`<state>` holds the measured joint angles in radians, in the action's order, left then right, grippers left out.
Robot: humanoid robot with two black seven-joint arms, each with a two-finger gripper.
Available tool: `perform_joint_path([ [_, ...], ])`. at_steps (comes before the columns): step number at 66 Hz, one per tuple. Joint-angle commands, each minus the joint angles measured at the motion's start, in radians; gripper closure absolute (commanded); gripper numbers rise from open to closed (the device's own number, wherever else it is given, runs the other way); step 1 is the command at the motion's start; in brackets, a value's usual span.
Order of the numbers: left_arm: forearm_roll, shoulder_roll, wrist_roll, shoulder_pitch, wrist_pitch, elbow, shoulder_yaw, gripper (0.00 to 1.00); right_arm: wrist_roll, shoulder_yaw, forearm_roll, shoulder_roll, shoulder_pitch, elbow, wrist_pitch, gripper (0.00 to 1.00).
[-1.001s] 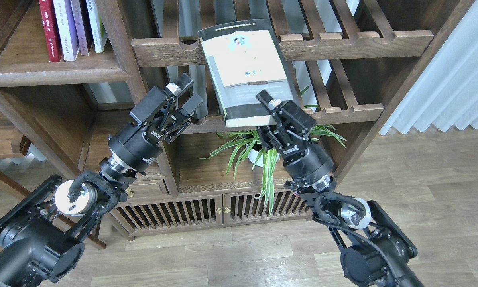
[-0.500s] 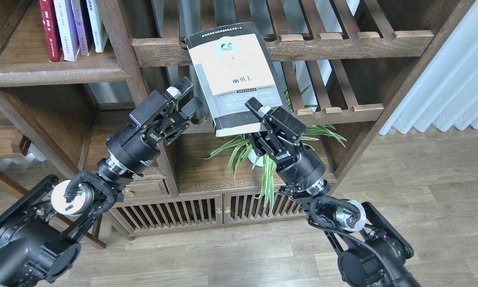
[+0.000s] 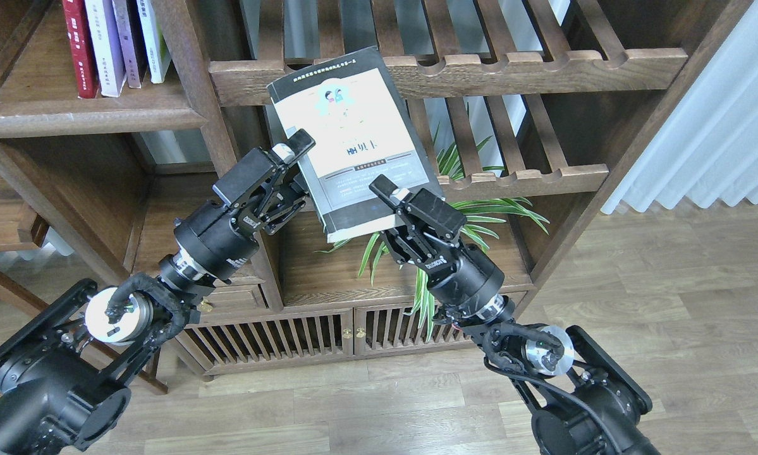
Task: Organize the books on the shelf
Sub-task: 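Pull the white book down between both grippers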
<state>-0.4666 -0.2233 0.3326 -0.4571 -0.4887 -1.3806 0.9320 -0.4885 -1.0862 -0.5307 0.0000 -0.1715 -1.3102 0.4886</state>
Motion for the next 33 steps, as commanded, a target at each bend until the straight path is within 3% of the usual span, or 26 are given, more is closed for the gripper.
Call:
perform_joint_path([
  [1, 0.000, -0.008, 0.000, 0.000, 0.000, 0.000, -0.010, 0.10, 0.000, 0.011, 0.005, 0.000, 0.000, -0.001, 0.000, 0.92],
  [18, 0.000, -0.010, 0.000, 0.000, 0.000, 0.000, -0.009, 0.15, 0.000, 0.026, 0.020, 0.000, 0.001, -0.001, 0.000, 0.92],
  [33, 0.000, -0.022, 0.002, 0.000, 0.000, 0.000, -0.012, 0.30, 0.000, 0.026, 0.020, 0.000, 0.000, -0.003, 0.000, 0.92],
])
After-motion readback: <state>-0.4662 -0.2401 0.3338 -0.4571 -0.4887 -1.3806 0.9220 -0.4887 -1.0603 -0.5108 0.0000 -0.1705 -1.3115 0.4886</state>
